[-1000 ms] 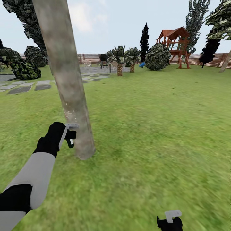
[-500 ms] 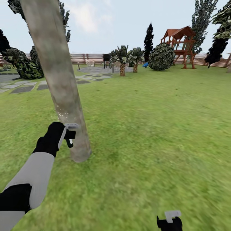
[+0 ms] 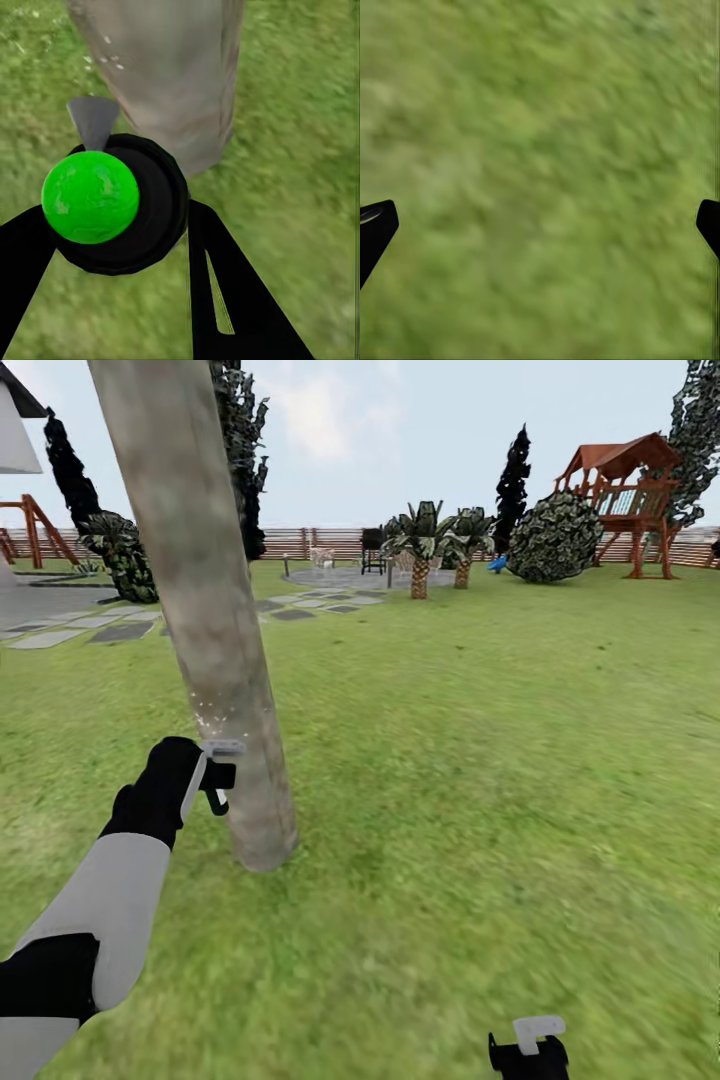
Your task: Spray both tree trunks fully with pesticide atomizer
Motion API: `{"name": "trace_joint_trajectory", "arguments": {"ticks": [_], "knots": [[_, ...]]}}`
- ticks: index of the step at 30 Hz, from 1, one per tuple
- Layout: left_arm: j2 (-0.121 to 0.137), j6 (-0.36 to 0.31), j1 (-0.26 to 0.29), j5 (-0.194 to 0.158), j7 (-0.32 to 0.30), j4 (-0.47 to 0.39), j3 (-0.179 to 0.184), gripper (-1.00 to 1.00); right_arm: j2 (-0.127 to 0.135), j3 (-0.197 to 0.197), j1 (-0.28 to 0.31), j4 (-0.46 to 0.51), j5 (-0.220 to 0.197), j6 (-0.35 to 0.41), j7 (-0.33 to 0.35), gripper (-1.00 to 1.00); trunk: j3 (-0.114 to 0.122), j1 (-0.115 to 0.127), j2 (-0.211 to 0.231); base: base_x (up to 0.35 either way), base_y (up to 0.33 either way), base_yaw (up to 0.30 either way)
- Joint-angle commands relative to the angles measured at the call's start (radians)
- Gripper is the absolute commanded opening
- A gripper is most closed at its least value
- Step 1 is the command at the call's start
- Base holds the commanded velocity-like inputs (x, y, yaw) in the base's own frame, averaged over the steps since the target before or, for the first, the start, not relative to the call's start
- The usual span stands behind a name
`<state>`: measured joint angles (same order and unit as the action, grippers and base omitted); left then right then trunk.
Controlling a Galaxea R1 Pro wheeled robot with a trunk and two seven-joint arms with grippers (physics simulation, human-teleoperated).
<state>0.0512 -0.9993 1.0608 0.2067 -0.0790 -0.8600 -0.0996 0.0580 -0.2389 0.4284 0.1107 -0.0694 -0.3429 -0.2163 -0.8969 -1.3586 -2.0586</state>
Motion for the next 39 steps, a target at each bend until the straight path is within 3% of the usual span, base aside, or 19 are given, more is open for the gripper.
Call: {"name": "trace_joint_trajectory", "arguments": {"ticks": [1, 9, 12, 14, 18, 30, 33, 39], "knots": [[0.000, -0.004, 0.001, 0.010, -0.008, -0.002, -0.002, -1.00, 0.000, -0.008, 0.001, 0.000, -0.007, -0.002, -0.003, 1.00, -0.001, 0.000, 0.000, 0.016, -0.268, 0.021], [0.009, -0.003, -0.010, 0.010, -0.008, -0.002, -0.007, -1.00, 0.002, -0.008, 0.001, 0.000, -0.007, -0.002, -0.003, 1.00, -0.001, 0.000, 0.000, 0.001, -0.273, 0.002], [0.047, -0.002, -0.018, 0.009, -0.008, -0.002, -0.011, -1.00, 0.001, -0.008, 0.000, 0.000, -0.007, -0.002, -0.003, 1.00, -0.001, 0.000, 0.000, 0.000, -0.273, 0.003], [0.059, -0.002, -0.037, 0.008, -0.008, -0.001, -0.011, -1.00, 0.000, -0.008, 0.000, 0.000, -0.007, -0.002, -0.004, 1.00, -0.001, 0.000, 0.000, 0.000, -0.273, 0.162], [0.054, 0.003, -0.078, 0.008, -0.008, 0.008, -0.007, -1.00, 0.000, -0.008, 0.001, 0.000, -0.007, -0.002, -0.004, 1.00, -0.001, 0.000, 0.000, 0.000, -0.274, 0.255], [0.049, 0.007, -0.112, 0.004, -0.005, 0.016, -0.006, -1.00, -0.001, -0.009, 0.000, 0.000, -0.007, -0.002, -0.003, 1.00, -0.001, 0.000, 0.000, 0.172, -0.215, 0.199], [0.047, 0.010, -0.160, 0.000, -0.006, 0.012, -0.005, -1.00, -0.001, -0.009, 0.000, 0.000, -0.007, -0.002, -0.003, 1.00, -0.001, 0.000, 0.000, 0.280, -0.155, 0.012], [0.056, 0.012, -0.200, 0.001, -0.005, 0.000, -0.011, -1.00, -0.001, -0.010, 0.000, 0.000, -0.007, -0.002, -0.003, 1.00, -0.001, 0.000, 0.000, 0.147, -0.081, 0.216]]}}
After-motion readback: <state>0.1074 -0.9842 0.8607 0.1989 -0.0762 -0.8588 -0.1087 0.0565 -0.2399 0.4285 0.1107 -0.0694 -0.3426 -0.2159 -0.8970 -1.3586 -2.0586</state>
